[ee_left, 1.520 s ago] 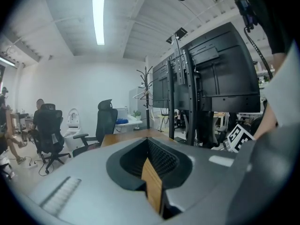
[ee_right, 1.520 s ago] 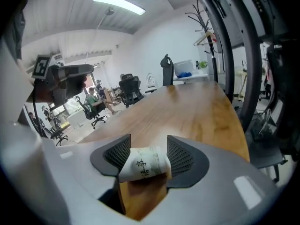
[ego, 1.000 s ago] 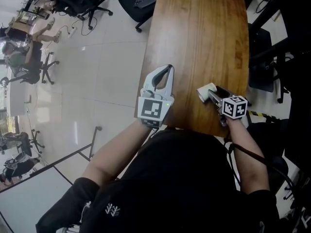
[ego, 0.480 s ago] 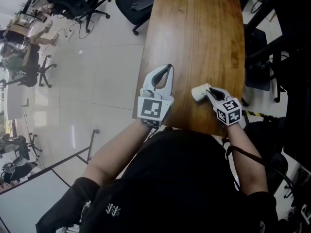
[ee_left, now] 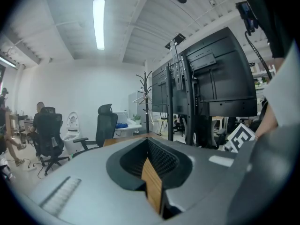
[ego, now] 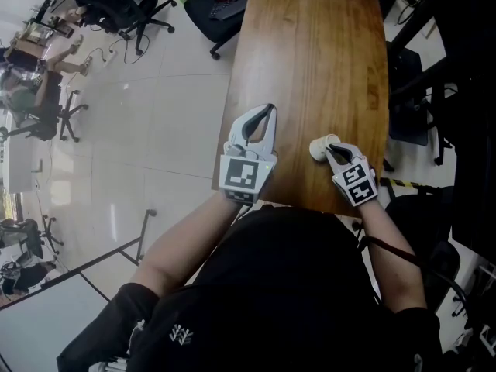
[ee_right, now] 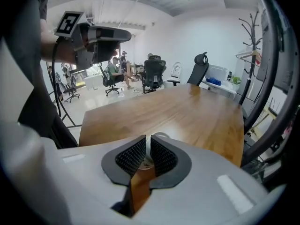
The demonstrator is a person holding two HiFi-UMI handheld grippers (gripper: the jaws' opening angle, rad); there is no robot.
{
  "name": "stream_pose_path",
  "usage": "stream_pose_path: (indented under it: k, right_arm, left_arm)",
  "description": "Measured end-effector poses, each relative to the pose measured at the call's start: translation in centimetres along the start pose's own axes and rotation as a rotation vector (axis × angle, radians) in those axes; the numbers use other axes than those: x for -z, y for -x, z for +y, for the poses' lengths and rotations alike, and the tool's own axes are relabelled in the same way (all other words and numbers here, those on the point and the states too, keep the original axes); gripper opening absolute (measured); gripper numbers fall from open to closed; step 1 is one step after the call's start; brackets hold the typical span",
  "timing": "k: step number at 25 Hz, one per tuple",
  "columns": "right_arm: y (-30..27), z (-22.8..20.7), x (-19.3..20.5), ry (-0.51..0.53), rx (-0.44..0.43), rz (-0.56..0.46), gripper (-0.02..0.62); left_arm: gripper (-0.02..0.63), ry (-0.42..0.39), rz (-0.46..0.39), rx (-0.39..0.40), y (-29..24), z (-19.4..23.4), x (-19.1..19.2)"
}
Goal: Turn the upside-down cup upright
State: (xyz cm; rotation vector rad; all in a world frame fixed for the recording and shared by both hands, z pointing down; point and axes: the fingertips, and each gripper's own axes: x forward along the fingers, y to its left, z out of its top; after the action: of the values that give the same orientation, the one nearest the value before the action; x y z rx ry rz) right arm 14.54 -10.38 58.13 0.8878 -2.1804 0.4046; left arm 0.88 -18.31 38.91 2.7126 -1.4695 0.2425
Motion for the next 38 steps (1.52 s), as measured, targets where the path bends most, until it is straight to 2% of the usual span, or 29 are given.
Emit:
stream_pose_path:
  k: [7, 16, 19, 22, 26, 28, 32, 38]
  right_arm:
    - [-1.8, 3.4, 0.4, 0.047, -0.051, 0.03, 0.029]
    - [-2.3, 4.2, -0.3, 0.047, -0.04, 0.001, 0.037]
    - [-1.1, 4.2, -1.0, 0.044, -0.023, -0.04, 0.041]
    - [0.7, 2.9, -2.1, -0.037, 0.022, -0.125, 0.003]
    - [2.7, -1.3, -1.9, -0.312, 0.12, -0.241, 0.002]
    - [3.4, -2.5, -1.0, -0.402, 0.162, -0.261, 0.002]
    - [4.2, -2.9, -0.1, -0.408, 0.208, -0.264, 0.002]
    - [5.0, -3.0, -0.6, -0.377, 0.225, -0.288, 0.002]
  left_arm:
    - [0.0, -0.005, -0.004, 0.004, 0.5, 0.1, 0.1]
    - [0.0, -0.011, 0.003, 0.002, 1.5, 0.6, 0.3]
    - [0.0, -0.005, 0.005, 0.004, 1.6, 0.5, 0.7]
    - [0.0, 0.01, 0.017, 0.012, 1.2, -0.1, 1.0]
    - [0.0, 0.001, 0.03, 0.047, 0.0, -2.1, 1.7]
    - [0.0, -0.005, 0.037, 0.059, -0.1, -2.7, 2.2]
    - [0.0, 0.011, 0.051, 0.073, -0.4, -3.1, 2.7]
    - [0.0, 0.009, 0.052, 0.111, -1.1, -4.6, 2.4]
